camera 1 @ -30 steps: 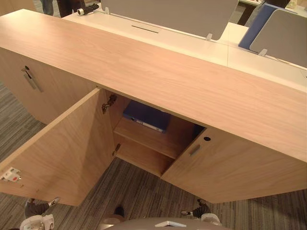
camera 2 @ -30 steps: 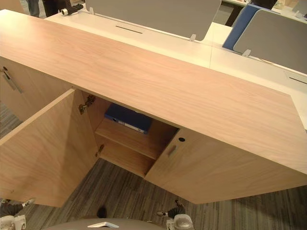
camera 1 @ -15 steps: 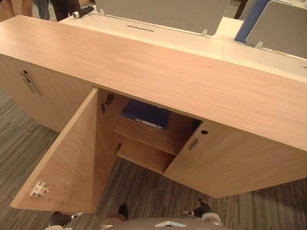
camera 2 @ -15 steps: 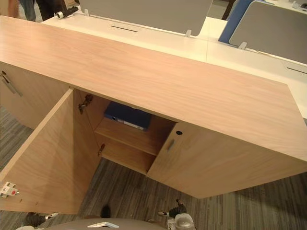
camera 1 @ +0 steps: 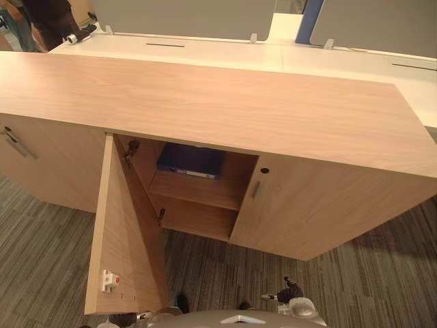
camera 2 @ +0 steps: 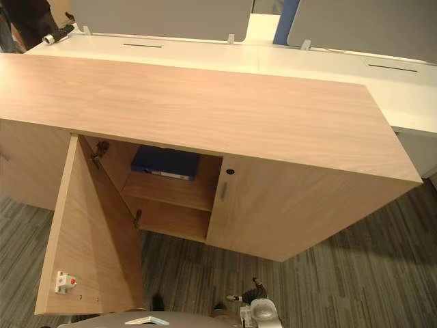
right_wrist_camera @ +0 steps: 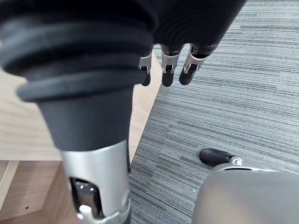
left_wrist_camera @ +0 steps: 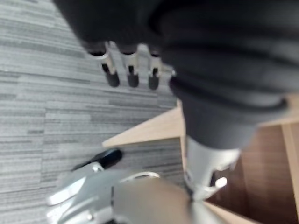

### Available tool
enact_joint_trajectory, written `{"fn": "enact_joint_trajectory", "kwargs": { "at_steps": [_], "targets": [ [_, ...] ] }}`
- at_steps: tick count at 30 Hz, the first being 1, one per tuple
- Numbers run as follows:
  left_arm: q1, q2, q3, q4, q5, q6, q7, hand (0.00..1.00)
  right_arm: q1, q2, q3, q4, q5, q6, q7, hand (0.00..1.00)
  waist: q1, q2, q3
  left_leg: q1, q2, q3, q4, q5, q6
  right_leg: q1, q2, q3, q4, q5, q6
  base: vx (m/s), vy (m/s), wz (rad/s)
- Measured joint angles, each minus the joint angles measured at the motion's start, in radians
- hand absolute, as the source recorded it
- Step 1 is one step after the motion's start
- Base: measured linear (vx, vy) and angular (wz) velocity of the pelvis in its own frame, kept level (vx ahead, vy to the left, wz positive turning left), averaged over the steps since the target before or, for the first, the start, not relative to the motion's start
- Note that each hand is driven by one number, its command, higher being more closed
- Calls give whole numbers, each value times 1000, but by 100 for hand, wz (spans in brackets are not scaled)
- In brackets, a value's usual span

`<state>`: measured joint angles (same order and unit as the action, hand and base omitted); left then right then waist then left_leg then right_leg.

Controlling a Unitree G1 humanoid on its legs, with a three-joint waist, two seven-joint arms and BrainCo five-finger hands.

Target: Walk over to the cabinet, pick up the folder, carry it to the office cabinet, place the folder inside the office cabinet, then close the office cabinet door

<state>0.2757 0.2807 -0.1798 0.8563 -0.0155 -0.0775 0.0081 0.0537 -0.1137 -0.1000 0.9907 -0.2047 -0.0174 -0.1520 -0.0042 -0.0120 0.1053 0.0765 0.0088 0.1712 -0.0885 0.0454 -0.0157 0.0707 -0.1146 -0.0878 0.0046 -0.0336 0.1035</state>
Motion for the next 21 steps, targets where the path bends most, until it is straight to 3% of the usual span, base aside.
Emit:
{"fn": "enact_joint_trajectory", "kwargs": {
  "at_steps": [8, 21],
  "targets": [
    [-29, 19, -58, 29, 1, 0, 0, 0, -7, -9, 0, 9, 0, 3, 0, 0, -10, 13, -8, -6, -8, 27, 0, -1, 6, -13, 0, 51, -14, 0, 1, -46, 31, -11],
    [-51, -11, -26, 124, 32, -11, -2, 0, -19, -17, 1, 51, 1, 17, 0, 0, -11, 21, -30, -1, -21, 47, 0, -2, 8, -17, -8, 83, -18, 0, 1, 1, 4, -3]
  ]
}}
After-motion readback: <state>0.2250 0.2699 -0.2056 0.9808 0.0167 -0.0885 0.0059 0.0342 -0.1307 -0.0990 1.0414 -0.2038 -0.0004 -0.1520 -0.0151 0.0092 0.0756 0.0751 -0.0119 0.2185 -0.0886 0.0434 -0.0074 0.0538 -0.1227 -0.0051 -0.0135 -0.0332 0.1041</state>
